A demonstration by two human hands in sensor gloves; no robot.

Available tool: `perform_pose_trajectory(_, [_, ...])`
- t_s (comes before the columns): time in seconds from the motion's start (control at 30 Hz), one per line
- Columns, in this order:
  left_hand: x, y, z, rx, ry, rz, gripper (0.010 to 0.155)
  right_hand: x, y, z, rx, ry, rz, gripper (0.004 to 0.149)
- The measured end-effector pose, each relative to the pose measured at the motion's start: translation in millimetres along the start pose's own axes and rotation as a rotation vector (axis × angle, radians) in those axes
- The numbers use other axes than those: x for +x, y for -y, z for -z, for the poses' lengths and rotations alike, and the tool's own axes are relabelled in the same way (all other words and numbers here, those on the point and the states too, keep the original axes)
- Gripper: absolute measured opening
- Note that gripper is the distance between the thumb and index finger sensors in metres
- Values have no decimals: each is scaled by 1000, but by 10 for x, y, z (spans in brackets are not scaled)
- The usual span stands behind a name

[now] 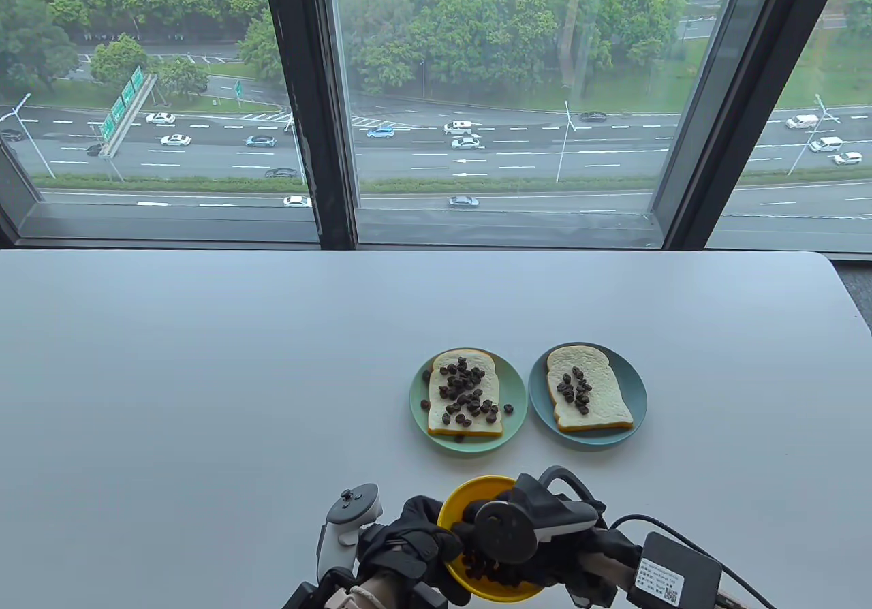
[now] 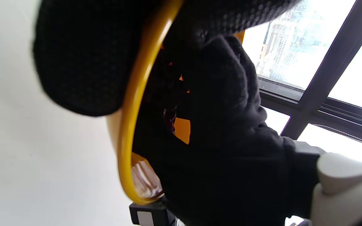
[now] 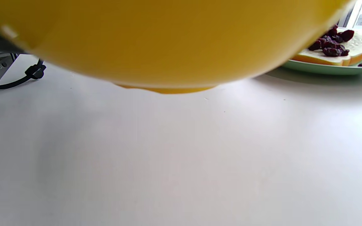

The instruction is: Sprinkle cranberries onto toast

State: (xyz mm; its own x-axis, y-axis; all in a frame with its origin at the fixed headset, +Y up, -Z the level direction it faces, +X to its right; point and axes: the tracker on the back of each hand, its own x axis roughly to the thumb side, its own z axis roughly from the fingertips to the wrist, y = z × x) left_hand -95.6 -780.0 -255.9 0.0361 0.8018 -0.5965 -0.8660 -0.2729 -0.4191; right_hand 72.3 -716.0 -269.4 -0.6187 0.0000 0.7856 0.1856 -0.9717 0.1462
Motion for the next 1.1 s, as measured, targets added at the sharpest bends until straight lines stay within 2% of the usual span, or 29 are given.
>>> perform_pose_trajectory(0.07, [-20, 29, 6, -14, 1, 11, 58, 68, 3, 27, -35, 18, -44, 59])
perform_pose_trajectory(0.23, [-47, 36, 25, -28, -9, -9, 58, 134, 24, 15, 3, 11, -97, 45])
perform_pose_trajectory(0.43, [-53, 32, 41, -33, -28, -6, 58, 143, -6, -17, -35, 23, -92, 40])
perform_pose_trajectory(0.53, [-39, -2, 56, -5, -37, 59, 57, 91, -34, -46, -111, 8, -43, 39])
perform_pose_trajectory(0.63, [-70, -36, 76, 1, -72, 40, 57, 6, 15, -94, -187, -6, 79, 39])
perform_pose_trajectory(0.73, [-83, -45, 84, -2, -82, 23, 57, -80, 89, -129, -199, -19, 183, 38])
perform_pose_trajectory(1.1, [-99, -100, 85, 2, -103, 11, 57, -435, 418, -248, -329, -146, 328, 39])
